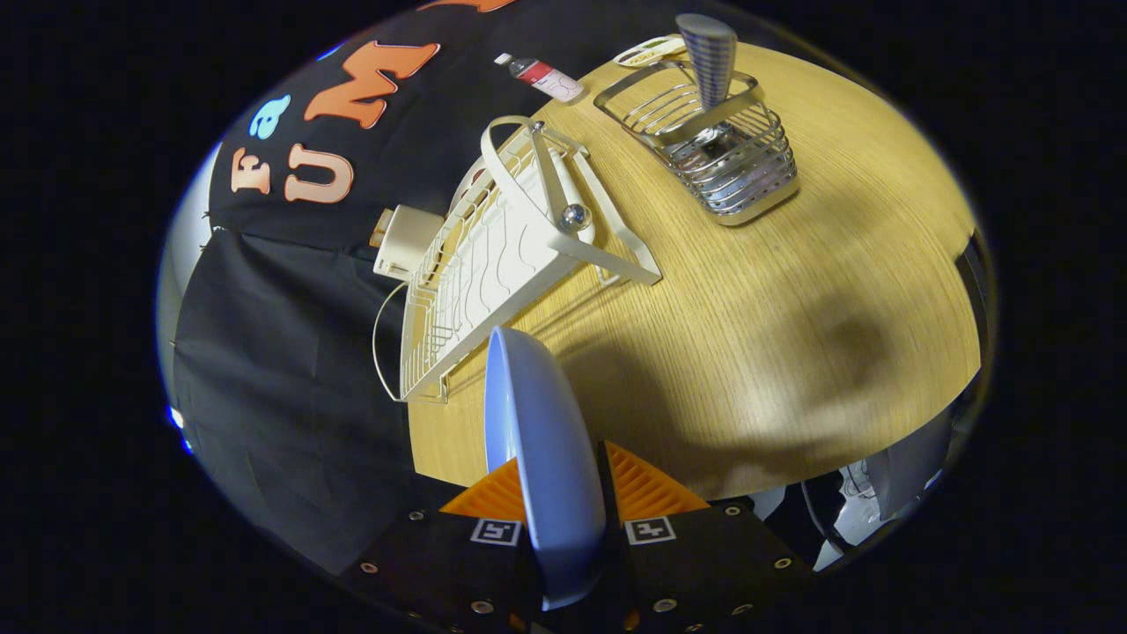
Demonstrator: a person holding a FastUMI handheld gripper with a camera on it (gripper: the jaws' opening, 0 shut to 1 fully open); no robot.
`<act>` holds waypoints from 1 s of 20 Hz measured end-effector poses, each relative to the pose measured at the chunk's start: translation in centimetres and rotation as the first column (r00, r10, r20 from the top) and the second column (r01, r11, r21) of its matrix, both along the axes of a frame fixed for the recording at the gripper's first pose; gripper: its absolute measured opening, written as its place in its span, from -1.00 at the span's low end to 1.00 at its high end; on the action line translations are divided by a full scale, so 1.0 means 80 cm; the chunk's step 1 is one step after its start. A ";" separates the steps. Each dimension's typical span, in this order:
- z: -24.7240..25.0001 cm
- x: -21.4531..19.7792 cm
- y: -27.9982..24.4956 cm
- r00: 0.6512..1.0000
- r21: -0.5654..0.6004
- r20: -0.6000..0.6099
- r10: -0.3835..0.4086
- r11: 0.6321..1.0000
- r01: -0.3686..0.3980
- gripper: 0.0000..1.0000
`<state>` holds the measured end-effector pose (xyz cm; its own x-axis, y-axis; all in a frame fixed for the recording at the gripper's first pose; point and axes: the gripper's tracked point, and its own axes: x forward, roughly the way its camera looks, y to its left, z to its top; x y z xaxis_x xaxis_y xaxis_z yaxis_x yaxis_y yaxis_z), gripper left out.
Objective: Take the plate from the dish rack, then take the spoon from the basket and place it into the plate.
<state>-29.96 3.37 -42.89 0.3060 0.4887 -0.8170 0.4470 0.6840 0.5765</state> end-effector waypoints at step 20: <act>-0.005 0.046 -0.046 0.987 -0.306 0.105 0.121 0.948 -0.084 0.43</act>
<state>-26.26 -0.34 -43.28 0.3729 0.2604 -0.8906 0.3052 0.8720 0.3828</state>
